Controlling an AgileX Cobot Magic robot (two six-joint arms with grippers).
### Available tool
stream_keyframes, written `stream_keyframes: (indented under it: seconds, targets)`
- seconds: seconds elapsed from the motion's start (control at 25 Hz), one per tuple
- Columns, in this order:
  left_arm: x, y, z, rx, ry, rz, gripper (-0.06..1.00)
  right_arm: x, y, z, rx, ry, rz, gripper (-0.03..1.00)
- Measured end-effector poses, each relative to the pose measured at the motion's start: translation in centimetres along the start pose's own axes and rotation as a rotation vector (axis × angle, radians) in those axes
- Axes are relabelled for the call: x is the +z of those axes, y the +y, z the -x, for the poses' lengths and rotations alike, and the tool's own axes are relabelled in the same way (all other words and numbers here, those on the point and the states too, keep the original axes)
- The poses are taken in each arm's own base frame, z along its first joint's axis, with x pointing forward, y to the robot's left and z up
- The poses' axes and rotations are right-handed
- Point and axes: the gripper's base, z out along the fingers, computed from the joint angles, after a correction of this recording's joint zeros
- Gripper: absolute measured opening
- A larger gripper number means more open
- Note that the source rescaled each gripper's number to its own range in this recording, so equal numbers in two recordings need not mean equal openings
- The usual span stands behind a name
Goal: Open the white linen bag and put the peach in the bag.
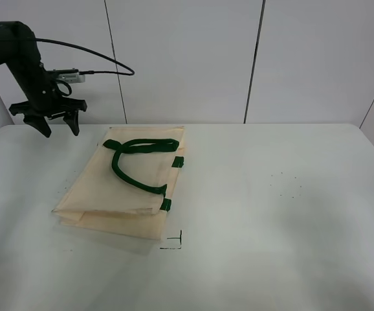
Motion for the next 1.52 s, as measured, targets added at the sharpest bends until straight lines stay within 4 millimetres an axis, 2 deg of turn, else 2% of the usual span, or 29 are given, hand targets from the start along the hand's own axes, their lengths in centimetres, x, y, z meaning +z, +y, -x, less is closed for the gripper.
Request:
stream_keyframes:
  seconds: [0.16, 0.32, 0.52, 0.6, 0.76, 0.88, 1.0, 1.2, 1.36, 1.52]
  targets:
    - [-0.9, 0.4, -0.4, -0.013, -0.005, -0.011, 1.0, 0.0, 0.0, 0.0, 0.0, 0.0, 0.0, 1.0]
    - [-3.7, 0.5, -2.7, -0.014, -0.002, -0.018, 1.0, 0.0, 0.0, 0.0, 0.0, 0.0, -0.001, 1.0]
    - [-7.5, 0.8, -7.8, -0.012, 0.017, -0.017, 1.0, 0.0, 0.0, 0.0, 0.0, 0.0, -0.001, 1.0]
    - [-9.5, 0.9, -10.3, -0.012, 0.003, -0.018, 1.0, 0.0, 0.0, 0.0, 0.0, 0.0, -0.001, 1.0]
    - [-12.2, 1.3, -16.1, 0.0, -0.008, -0.018, 1.0, 0.0, 0.0, 0.0, 0.0, 0.0, -0.001, 1.0]
    - [-13.1, 1.6, -20.8, 0.012, -0.007, -0.018, 1.0, 0.0, 0.0, 0.0, 0.0, 0.0, -0.001, 1.0]
    - [-13.1, 1.8, -25.7, 0.02, -0.008, -0.018, 1.0, 0.0, 0.0, 0.0, 0.0, 0.0, -0.001, 1.0]
    - [-11.7, 2.2, -33.2, 0.041, -0.126, -0.022, 1.0, 0.0, 0.0, 0.0, 0.0, 0.0, -0.001, 1.0]
    - [-10.6, 2.5, -38.0, 0.053, -0.266, -0.025, 1.0, 0.0, 0.0, 0.0, 0.0, 0.0, -0.001, 1.0]
    - [-11.3, 2.8, -41.4, 0.053, -0.457, -0.023, 1.0, 0.0, 0.0, 0.0, 0.0, 0.0, -0.001, 1.0]
